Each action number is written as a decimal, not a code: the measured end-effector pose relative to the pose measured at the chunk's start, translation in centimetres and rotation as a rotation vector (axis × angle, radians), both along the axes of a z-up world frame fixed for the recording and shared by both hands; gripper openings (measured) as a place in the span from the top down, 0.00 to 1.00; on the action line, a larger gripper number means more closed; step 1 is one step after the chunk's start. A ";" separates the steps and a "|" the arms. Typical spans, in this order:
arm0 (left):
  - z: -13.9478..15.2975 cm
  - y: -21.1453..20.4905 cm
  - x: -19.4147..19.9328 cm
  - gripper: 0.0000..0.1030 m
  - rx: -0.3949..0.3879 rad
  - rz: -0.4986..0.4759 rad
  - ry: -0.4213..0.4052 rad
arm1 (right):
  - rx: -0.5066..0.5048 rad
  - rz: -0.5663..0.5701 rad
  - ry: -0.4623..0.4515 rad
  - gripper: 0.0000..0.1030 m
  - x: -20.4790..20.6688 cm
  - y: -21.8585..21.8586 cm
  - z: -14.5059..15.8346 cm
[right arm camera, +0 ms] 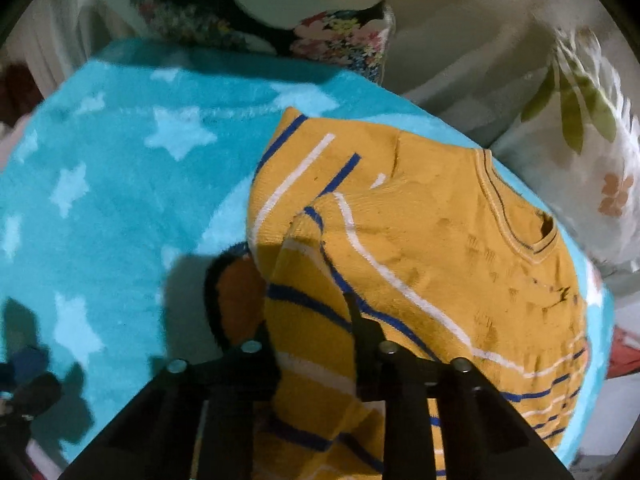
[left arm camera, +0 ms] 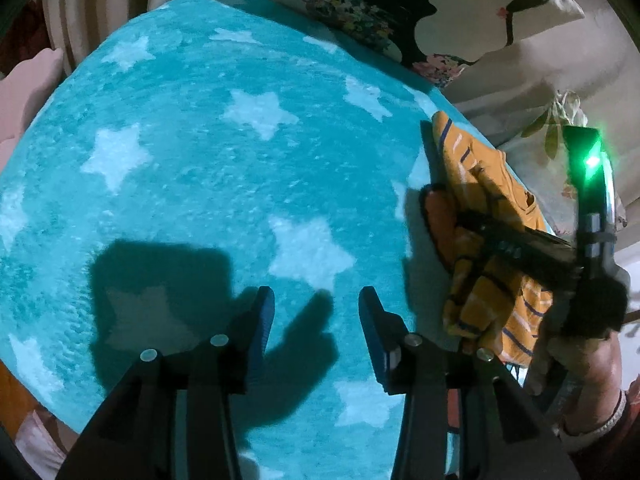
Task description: Fold small clothes
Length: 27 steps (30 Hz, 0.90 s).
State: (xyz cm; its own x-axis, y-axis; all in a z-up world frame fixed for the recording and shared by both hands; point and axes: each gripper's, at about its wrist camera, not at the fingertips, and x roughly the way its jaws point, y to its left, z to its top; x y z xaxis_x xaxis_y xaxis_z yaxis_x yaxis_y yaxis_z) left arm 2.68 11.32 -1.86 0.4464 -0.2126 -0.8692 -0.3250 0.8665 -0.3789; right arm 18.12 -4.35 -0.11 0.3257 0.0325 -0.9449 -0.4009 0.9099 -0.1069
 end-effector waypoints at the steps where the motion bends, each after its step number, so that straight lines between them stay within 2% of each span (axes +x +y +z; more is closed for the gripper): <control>1: 0.2 -0.4 0.1 0.59 0.003 -0.001 -0.001 | 0.043 -0.011 0.010 0.80 0.2 -0.7 0.4; 5: 1.1 -2.0 0.1 0.58 0.018 0.000 -0.003 | 0.273 -0.082 0.051 0.81 1.1 -4.7 2.6; 8: 1.8 -3.7 0.2 0.57 0.027 0.006 -0.003 | 0.434 -0.137 0.050 0.82 1.6 -9.5 4.7; 14: 3.6 -8.8 0.4 0.51 0.059 -0.006 -0.007 | 0.584 -0.255 0.011 0.82 1.9 -19.8 6.9; 18: 4.0 -12.7 1.1 0.51 0.043 -0.028 -0.005 | 0.630 -0.366 0.010 0.82 2.1 -28.4 5.6; 21: 4.3 -15.7 1.4 0.51 0.063 -0.063 -0.001 | 0.648 -0.435 0.027 0.82 2.1 -33.4 4.0; 25: 4.5 -19.2 1.9 0.51 0.063 -0.108 -0.003 | 0.691 -0.499 0.067 0.82 2.0 -38.4 1.1; 27: 4.5 -20.7 2.3 0.51 0.061 -0.127 -0.006 | 0.764 -0.519 0.119 0.80 2.1 -40.4 -0.6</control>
State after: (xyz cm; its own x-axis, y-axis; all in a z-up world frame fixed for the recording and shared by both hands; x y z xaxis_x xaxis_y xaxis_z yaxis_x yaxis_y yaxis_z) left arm 4.96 -9.41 2.69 0.4246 -0.2146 -0.8796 -0.2091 0.9220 -0.3259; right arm 20.21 -44.74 -0.75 0.3760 0.5372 -0.7550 0.1058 0.7846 0.6109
